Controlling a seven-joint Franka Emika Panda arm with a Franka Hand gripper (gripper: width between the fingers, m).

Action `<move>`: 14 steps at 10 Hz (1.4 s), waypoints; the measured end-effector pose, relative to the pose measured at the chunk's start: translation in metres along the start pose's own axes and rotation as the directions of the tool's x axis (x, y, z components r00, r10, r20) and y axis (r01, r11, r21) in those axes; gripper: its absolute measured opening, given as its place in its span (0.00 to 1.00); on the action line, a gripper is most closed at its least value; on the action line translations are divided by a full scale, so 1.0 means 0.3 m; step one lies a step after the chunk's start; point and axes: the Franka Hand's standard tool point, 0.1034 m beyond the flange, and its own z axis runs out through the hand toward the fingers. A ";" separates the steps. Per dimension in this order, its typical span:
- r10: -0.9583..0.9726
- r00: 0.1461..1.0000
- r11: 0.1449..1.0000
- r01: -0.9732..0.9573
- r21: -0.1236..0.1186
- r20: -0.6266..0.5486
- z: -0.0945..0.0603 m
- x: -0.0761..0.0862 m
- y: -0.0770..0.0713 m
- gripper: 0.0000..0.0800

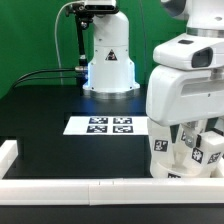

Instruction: Assemble stool

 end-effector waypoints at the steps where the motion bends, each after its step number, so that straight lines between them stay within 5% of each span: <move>1: 0.157 0.988 0.988 -0.157 -0.008 0.004 0.002 0.001 0.016 0.43; 4: 0.588 0.807 0.809 -0.586 -0.044 0.050 0.001 -0.027 0.074 0.43; 7: 0.774 0.633 0.633 -0.771 -0.063 0.023 0.000 -0.049 0.104 0.43; 9: 0.776 0.630 0.630 -0.774 -0.064 0.023 0.000 -0.051 0.107 0.43; 10: 0.774 0.633 0.633 -0.772 -0.061 0.024 -0.005 -0.050 0.109 0.51; 11: 0.769 0.639 0.639 -0.768 -0.049 0.020 -0.033 -0.047 0.117 0.72; 14: 0.746 0.665 0.666 -0.746 -0.018 0.029 -0.138 -0.045 0.186 0.81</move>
Offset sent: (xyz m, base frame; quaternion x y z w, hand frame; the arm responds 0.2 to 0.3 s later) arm 0.0017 0.0197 0.0013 0.0707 -0.0402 0.3495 0.9334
